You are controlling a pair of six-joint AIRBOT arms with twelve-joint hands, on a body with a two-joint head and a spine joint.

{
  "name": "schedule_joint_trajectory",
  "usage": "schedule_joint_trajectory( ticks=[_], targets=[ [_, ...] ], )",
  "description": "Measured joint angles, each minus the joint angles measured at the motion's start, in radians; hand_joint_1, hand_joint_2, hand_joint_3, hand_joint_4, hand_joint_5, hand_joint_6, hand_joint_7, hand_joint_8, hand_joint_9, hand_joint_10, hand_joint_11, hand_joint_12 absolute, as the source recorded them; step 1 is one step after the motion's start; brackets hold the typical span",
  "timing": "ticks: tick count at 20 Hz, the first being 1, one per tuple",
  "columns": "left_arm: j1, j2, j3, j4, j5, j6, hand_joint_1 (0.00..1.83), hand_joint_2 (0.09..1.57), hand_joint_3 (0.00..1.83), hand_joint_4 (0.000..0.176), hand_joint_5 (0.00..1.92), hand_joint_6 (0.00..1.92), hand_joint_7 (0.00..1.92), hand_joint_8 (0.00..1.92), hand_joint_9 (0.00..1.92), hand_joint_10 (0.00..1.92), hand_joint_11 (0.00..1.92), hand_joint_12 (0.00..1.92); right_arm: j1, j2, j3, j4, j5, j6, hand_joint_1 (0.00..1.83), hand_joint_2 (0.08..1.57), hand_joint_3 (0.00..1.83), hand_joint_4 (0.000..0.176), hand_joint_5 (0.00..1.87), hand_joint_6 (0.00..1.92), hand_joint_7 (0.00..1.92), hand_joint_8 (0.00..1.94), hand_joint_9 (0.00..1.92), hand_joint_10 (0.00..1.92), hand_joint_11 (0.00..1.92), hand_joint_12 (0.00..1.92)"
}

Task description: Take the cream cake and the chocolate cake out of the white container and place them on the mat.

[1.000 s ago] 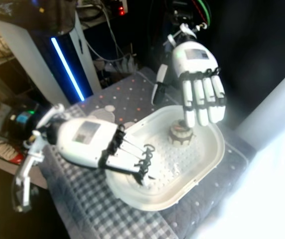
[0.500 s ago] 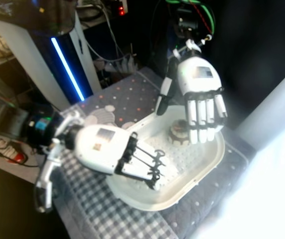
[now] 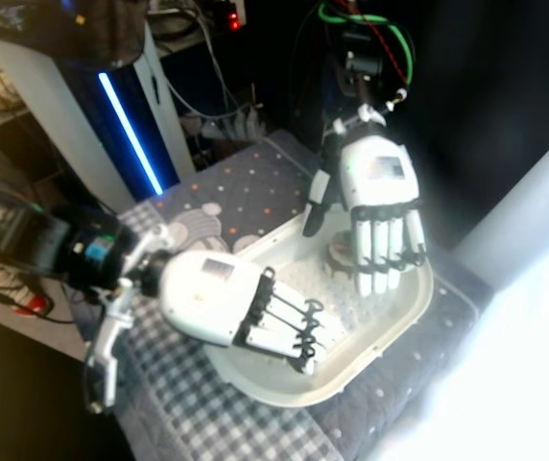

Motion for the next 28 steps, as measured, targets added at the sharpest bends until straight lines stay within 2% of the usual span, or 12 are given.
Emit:
schedule_joint_trajectory(
  ticks=[4, 5, 6, 7, 8, 12, 16, 20, 21, 23, 27, 28],
  targets=[
    [0.002, -0.023, 0.023, -0.009, 0.018, 0.0, 1.02, 1.15, 0.02, 0.0, 0.65, 0.03, 0.72, 0.04, 0.76, 0.17, 0.3, 1.34, 0.0, -0.002, 0.002, 0.001, 0.003, 0.001, 1.0, 1.13, 0.0, 0.0, 0.93, 0.03, 0.99, 0.03, 0.95, 0.21, 0.42, 1.41],
    [0.002, -0.026, 0.024, -0.01, 0.02, -0.001, 1.15, 1.2, 0.01, 0.0, 0.68, 1.09, 0.86, 0.95, 0.9, 0.29, 0.48, 1.33, 0.0, -0.002, 0.002, 0.001, 0.005, 0.003, 1.1, 1.15, 0.02, 0.0, 0.89, 0.91, 1.07, 0.03, 1.0, 0.28, 0.56, 1.33],
    [0.003, -0.032, 0.03, -0.014, 0.019, -0.001, 1.3, 1.21, 0.0, 0.0, 0.61, 1.31, 0.81, 1.18, 0.87, 1.17, 0.57, 1.34, 0.0, -0.003, 0.002, 0.002, 0.005, 0.004, 1.18, 1.16, 0.0, 0.0, 0.91, 1.09, 0.93, 0.88, 1.03, 0.38, 0.59, 1.44],
    [0.004, -0.037, 0.036, -0.021, 0.016, -0.002, 1.33, 1.23, 0.0, 0.0, 0.59, 1.38, 0.78, 1.26, 0.84, 1.39, 0.56, 1.36, 0.0, -0.003, 0.002, 0.002, 0.005, 0.006, 1.19, 1.18, 0.0, 0.0, 0.9, 1.16, 0.84, 1.15, 0.95, 0.66, 0.58, 1.55],
    [0.009, -0.039, 0.039, -0.027, 0.016, -0.003, 1.44, 1.22, 0.0, 0.0, 0.58, 1.36, 0.74, 1.25, 0.83, 1.34, 0.58, 1.72, 0.0, -0.005, 0.002, 0.002, 0.005, 0.006, 1.19, 1.18, 0.0, 0.005, 0.89, 1.13, 0.83, 1.24, 0.89, 0.9, 0.62, 1.62],
    [0.025, -0.051, 0.053, -0.066, 0.013, -0.01, 1.48, 1.2, 0.0, 0.0, 0.63, 1.27, 0.77, 1.19, 0.86, 1.29, 0.63, 1.78, 0.0, -0.005, 0.002, 0.004, 0.004, 0.006, 1.19, 1.19, 0.0, 0.001, 0.9, 1.12, 0.81, 1.29, 0.84, 0.99, 0.59, 1.62],
    [0.03, -0.051, 0.047, -0.076, -0.006, -0.01, 1.34, 1.24, 0.0, 0.0, 0.58, 1.34, 0.75, 1.3, 0.82, 1.48, 0.68, 1.34, 0.0, -0.004, 0.002, 0.005, 0.008, 0.006, 1.23, 1.17, 0.0, 0.0, 0.9, 0.95, 0.87, 1.37, 0.84, 1.23, 0.64, 1.73],
    [0.033, -0.033, 0.016, -0.025, -0.053, -0.074, 1.34, 1.24, 0.0, 0.0, 0.58, 1.35, 0.74, 1.33, 0.82, 1.46, 0.65, 1.37, 0.0, 0.01, -0.043, 0.006, 0.034, 0.001, 1.19, 1.17, 0.0, 0.003, 0.92, 1.09, 0.83, 1.26, 0.68, 1.03, 0.12, 1.74],
    [0.033, -0.023, 0.006, 0.019, -0.083, -0.144, 1.34, 1.23, 0.0, 0.0, 0.61, 1.34, 0.76, 1.3, 0.83, 1.44, 0.63, 1.39, 0.0, 0.029, -0.069, -0.001, 0.043, 0.002, 1.21, 1.18, 0.0, 0.0, 0.92, 0.97, 0.83, 1.38, 0.62, 1.22, 0.03, 1.85],
    [0.03, 0.002, -0.013, 0.063, -0.132, -0.209, 1.34, 1.22, 0.0, 0.0, 0.62, 1.31, 0.79, 1.27, 0.83, 1.43, 0.63, 1.41, 0.0, 0.062, -0.097, -0.011, 0.08, 0.002, 1.23, 1.19, 0.0, 0.0, 0.92, 0.83, 0.81, 1.53, 0.67, 1.58, 0.39, 1.92],
    [0.028, 0.072, -0.096, 0.093, -0.237, -0.21, 1.36, 1.18, 0.0, 0.0, 0.68, 1.22, 0.87, 1.17, 0.92, 1.34, 0.69, 1.41, 0.0, 0.143, -0.166, -0.033, 0.161, 0.0, 1.23, 1.2, 0.0, 0.0, 0.83, 0.96, 0.86, 1.48, 0.97, 1.59, 0.83, 1.92],
    [0.032, 0.097, -0.135, 0.114, -0.272, -0.21, 1.35, 1.2, 0.0, 0.0, 0.65, 1.27, 0.84, 1.21, 0.85, 1.4, 0.7, 1.41, 0.0, 0.182, -0.208, -0.057, 0.186, 0.002, 1.16, 1.17, 0.0, 0.0, 0.89, 1.09, 0.89, 1.73, 0.94, 1.85, 0.86, 1.92]
  ],
)
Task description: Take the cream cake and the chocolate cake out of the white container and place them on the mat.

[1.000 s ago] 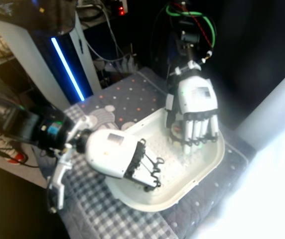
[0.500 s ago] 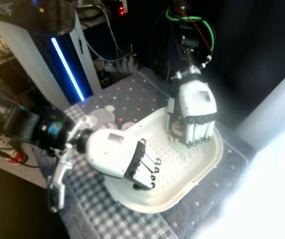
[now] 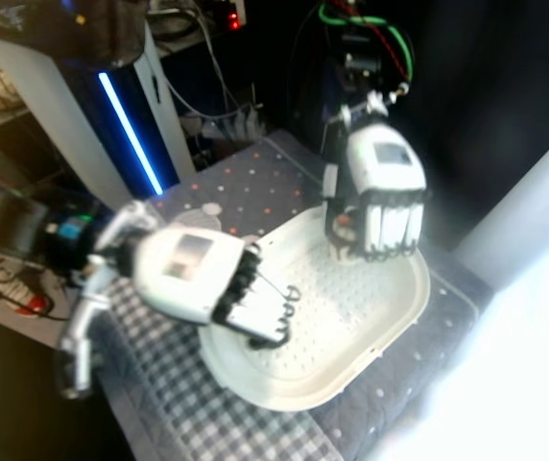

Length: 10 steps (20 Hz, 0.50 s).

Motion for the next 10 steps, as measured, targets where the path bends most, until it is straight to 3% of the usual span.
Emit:
schedule_joint_trajectory(
  ticks=[2, 3, 5, 7, 10],
  targets=[
    [0.03, 0.047, -0.066, 0.032, -0.064, -0.002, 1.35, 1.2, 0.0, 0.0, 0.65, 1.31, 0.82, 1.21, 0.85, 1.37, 0.73, 1.37, 0.0, 0.06, -0.066, -0.03, 0.06, 0.0, 1.14, 1.17, 0.0, 0.0, 0.88, 1.15, 0.9, 1.72, 0.93, 1.92, 0.83, 1.92],
    [0.056, 0.082, -0.108, 0.04, -0.099, -0.002, 1.35, 1.2, 0.0, 0.0, 0.68, 1.29, 0.83, 1.21, 0.85, 1.36, 0.74, 1.36, 0.0, 0.093, -0.102, -0.05, 0.095, 0.0, 1.21, 1.2, 0.0, 0.0, 0.86, 0.98, 0.84, 1.58, 0.81, 1.89, 0.72, 1.92],
    [0.097, 0.135, -0.167, 0.055, -0.159, -0.002, 1.35, 1.18, 0.0, 0.0, 0.72, 1.21, 0.86, 1.18, 0.9, 1.32, 0.77, 1.35, 0.0, 0.139, -0.151, -0.068, 0.142, -0.001, 1.22, 1.15, 0.0, 0.0, 0.94, 0.93, 0.91, 1.3, 0.68, 1.55, 0.51, 1.92],
    [0.129, 0.177, -0.212, 0.058, -0.212, -0.001, 1.35, 1.17, 0.0, 0.0, 0.73, 1.19, 0.87, 1.16, 0.92, 1.29, 0.79, 1.33, -0.001, 0.169, -0.191, -0.087, 0.175, -0.001, 1.23, 1.15, 0.0, 0.0, 0.93, 0.94, 0.94, 1.27, 0.65, 1.46, 0.42, 1.92],
    [0.172, 0.222, -0.279, 0.078, -0.278, -0.001, 1.35, 1.17, 0.0, 0.0, 0.75, 1.21, 0.85, 1.16, 0.88, 1.32, 0.74, 1.3, -0.117, 0.242, -0.287, -0.121, 0.264, 0.001, 1.23, 1.15, 0.0, 0.0, 0.91, 0.99, 0.95, 1.24, 0.62, 1.47, 0.42, 1.91]
  ],
)
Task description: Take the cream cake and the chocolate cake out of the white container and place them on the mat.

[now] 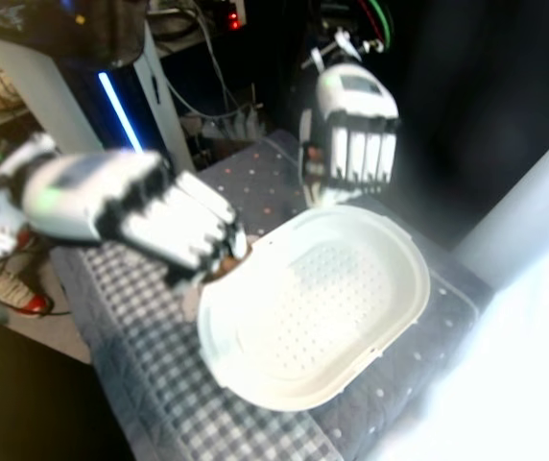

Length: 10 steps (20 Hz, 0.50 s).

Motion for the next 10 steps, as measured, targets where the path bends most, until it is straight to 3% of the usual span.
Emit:
schedule_joint_trajectory(
  ticks=[2, 3, 4, 5, 7, 10],
  targets=[
    [0.022, 0.019, -0.039, 0.013, -0.02, 0.0, 1.34, 1.17, 0.0, 0.0, 0.77, 1.15, 0.86, 1.14, 0.89, 1.34, 0.73, 1.33, -0.058, 0.039, -0.047, 0.01, 0.023, 0.0, 1.25, 1.15, 0.0, 0.0, 0.91, 0.92, 0.95, 1.32, 0.58, 1.53, 0.36, 1.88],
    [0.046, 0.037, -0.07, 0.025, -0.033, 0.0, 1.2, 1.2, 0.0, 0.0, 0.78, 1.22, 0.86, 1.22, 0.86, 0.97, 0.7, 1.34, -0.08, 0.057, -0.068, 0.01, 0.043, 0.0, 1.25, 1.16, 0.0, 0.0, 0.91, 0.89, 0.92, 1.38, 0.59, 1.55, 0.44, 1.87],
    [0.072, 0.048, -0.093, 0.029, -0.049, 0.0, 1.17, 1.21, 0.0, 0.016, 0.77, 1.25, 0.84, 1.25, 0.9, 0.79, 0.69, 1.32, -0.092, 0.062, -0.081, 0.016, 0.064, -0.001, 1.25, 1.16, 0.0, 0.0, 0.9, 0.88, 0.92, 1.38, 0.64, 1.54, 0.47, 1.83],
    [0.105, 0.056, -0.115, 0.029, -0.063, 0.0, 1.3, 1.18, 0.0, 0.0, 0.76, 1.19, 0.82, 1.19, 0.92, 1.19, 0.76, 1.31, -0.112, 0.064, -0.093, 0.019, 0.087, 0.001, 1.26, 1.14, 0.0, 0.0, 0.92, 0.91, 1.0, 1.22, 0.69, 1.49, 0.47, 1.79],
    [0.166, 0.063, -0.148, 0.021, -0.072, -0.001, 1.33, 1.18, 0.0, 0.0, 0.72, 1.21, 0.8, 1.21, 0.94, 1.3, 0.83, 1.24, -0.166, 0.061, -0.112, 0.012, 0.101, 0.056, 1.27, 1.13, 0.0, 0.0, 0.88, 1.01, 1.06, 1.09, 0.73, 1.42, 0.45, 1.73],
    [0.198, 0.063, -0.165, 0.011, -0.06, -0.011, 1.33, 1.21, 0.0, 0.0, 0.64, 1.27, 0.76, 1.27, 0.9, 1.39, 0.79, 1.28, -0.235, 0.057, -0.124, 0.009, 0.096, 0.133, 1.27, 1.13, 0.0, 0.0, 0.91, 0.89, 1.02, 1.2, 0.77, 1.36, 0.58, 1.72]
  ],
)
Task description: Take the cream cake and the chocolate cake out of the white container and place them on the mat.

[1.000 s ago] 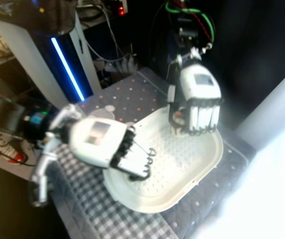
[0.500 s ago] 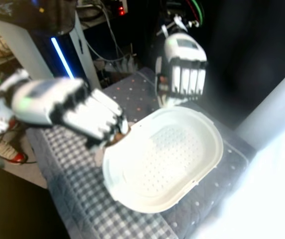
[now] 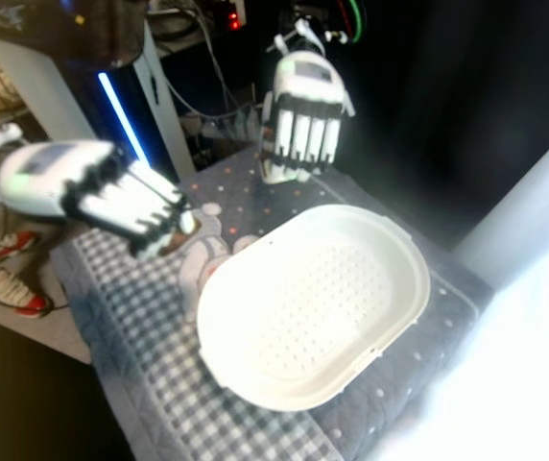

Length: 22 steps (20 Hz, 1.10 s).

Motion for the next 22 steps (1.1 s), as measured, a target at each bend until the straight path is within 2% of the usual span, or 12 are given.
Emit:
schedule_joint_trajectory(
  ticks=[2, 6, 8, 12, 13, 14, 15, 16, 17, 18, 19, 22],
  targets=[
    [0.032, 0.0, -0.005, 0.0, -0.027, -0.056, 1.33, 1.21, 0.0, 0.0, 0.65, 1.25, 0.76, 1.28, 0.89, 1.4, 0.75, 1.32, -0.041, 0.005, -0.017, 0.018, 0.049, 0.01, 1.26, 1.14, 0.0, 0.0, 0.91, 0.89, 0.97, 1.28, 0.69, 1.43, 0.58, 1.76],
    [0.086, -0.013, -0.006, -0.008, 0.003, -0.105, 1.33, 1.23, 0.0, 0.0, 0.62, 1.27, 0.77, 1.28, 0.86, 1.49, 0.7, 1.47, -0.106, -0.004, -0.032, 0.036, 0.023, 0.061, 1.26, 1.14, 0.0, 0.0, 0.92, 0.88, 0.99, 1.27, 0.71, 1.5, 0.53, 1.86],
    [0.106, -0.017, -0.013, -0.016, -0.025, -0.123, 1.32, 1.23, 0.0, 0.0, 0.62, 1.28, 0.76, 1.28, 0.83, 1.52, 0.63, 1.48, -0.138, -0.011, -0.047, 0.054, 0.06, 0.062, 1.25, 1.12, 0.0, 0.0, 0.95, 0.97, 1.03, 1.1, 0.71, 1.44, 0.48, 1.88],
    [0.179, -0.046, -0.019, -0.043, -0.018, -0.177, 1.32, 1.28, 0.0, 0.0, 0.55, 1.4, 0.67, 1.43, 0.73, 1.61, 0.59, 1.58, -0.202, -0.034, -0.076, 0.1, 0.041, 0.065, 1.25, 1.11, 0.0, 0.0, 0.99, 0.92, 1.04, 1.05, 0.84, 1.4, 0.73, 1.79],
    [0.189, -0.053, -0.019, -0.052, -0.018, -0.19, 1.16, 1.29, 0.0, 0.0, 0.57, 1.45, 0.73, 1.46, 0.65, 1.29, 0.52, 1.59, -0.216, -0.035, -0.078, 0.099, 0.046, 0.09, 1.24, 1.1, 0.0, 0.0, 1.01, 0.92, 1.04, 1.02, 0.87, 1.33, 0.71, 1.71],
    [0.198, -0.062, -0.015, -0.058, -0.022, -0.204, 1.11, 1.3, 0.0, 0.0, 0.56, 1.51, 0.73, 1.47, 0.58, 1.13, 0.4, 1.58, -0.235, -0.037, -0.077, 0.099, 0.049, 0.134, 1.18, 1.11, 0.0, 0.0, 0.98, 0.99, 1.0, 0.95, 0.87, 1.3, 0.7, 1.7],
    [0.202, -0.072, -0.006, -0.061, -0.023, -0.222, 0.83, 1.17, 0.0, 0.002, 0.46, 0.88, 0.56, 0.86, 0.46, 0.89, 0.21, 1.48, -0.246, -0.039, -0.075, 0.102, 0.046, 0.151, 1.09, 1.08, 0.0, 0.0, 0.8, 0.88, 0.87, 0.95, 0.72, 1.29, 0.58, 1.67],
    [0.213, -0.082, 0.003, -0.07, -0.024, -0.24, 0.75, 1.09, 0.0, 0.0, 0.51, 0.5, 0.58, 0.49, 0.44, 0.72, 0.14, 1.41, -0.249, -0.043, -0.075, 0.111, 0.041, 0.153, 0.99, 1.06, 0.0, 0.0, 0.7, 0.83, 0.77, 0.93, 0.62, 1.25, 0.48, 1.64],
    [0.216, -0.084, 0.005, -0.075, -0.018, -0.249, 0.69, 1.02, 0.0, 0.015, 0.5, 0.26, 0.55, 0.27, 0.37, 0.61, 0.05, 1.36, -0.249, -0.045, -0.075, 0.113, 0.042, 0.154, 0.9, 1.01, 0.0, 0.0, 0.58, 0.79, 0.63, 0.92, 0.53, 1.19, 0.4, 1.59],
    [0.223, -0.084, 0.005, -0.077, -0.023, -0.256, 0.68, 1.0, 0.0, 0.018, 0.53, 0.14, 0.57, 0.16, 0.37, 0.56, 0.03, 1.35, -0.249, -0.046, -0.075, 0.113, 0.045, 0.154, 0.88, 1.0, 0.0, 0.0, 0.55, 0.78, 0.6, 0.91, 0.51, 1.17, 0.38, 1.58],
    [0.223, -0.084, 0.005, -0.077, -0.022, -0.259, 0.61, 0.96, 0.0, 0.061, 0.49, 0.06, 0.5, 0.06, 0.31, 0.47, 0.01, 1.24, -0.249, -0.047, -0.075, 0.114, 0.048, 0.154, 0.83, 0.95, 0.0, 0.0, 0.47, 0.72, 0.51, 0.87, 0.42, 1.14, 0.29, 1.57],
    [0.226, -0.094, 0.014, -0.087, -0.03, -0.27, 0.53, 0.88, 0.0, 0.095, 0.38, 0.0, 0.35, 0.0, 0.2, 0.39, 0.0, 1.2, -0.249, -0.047, -0.075, 0.114, 0.048, 0.155, 0.84, 0.89, 0.0, 0.0, 0.44, 0.63, 0.46, 0.82, 0.36, 1.1, 0.24, 1.55]
  ],
)
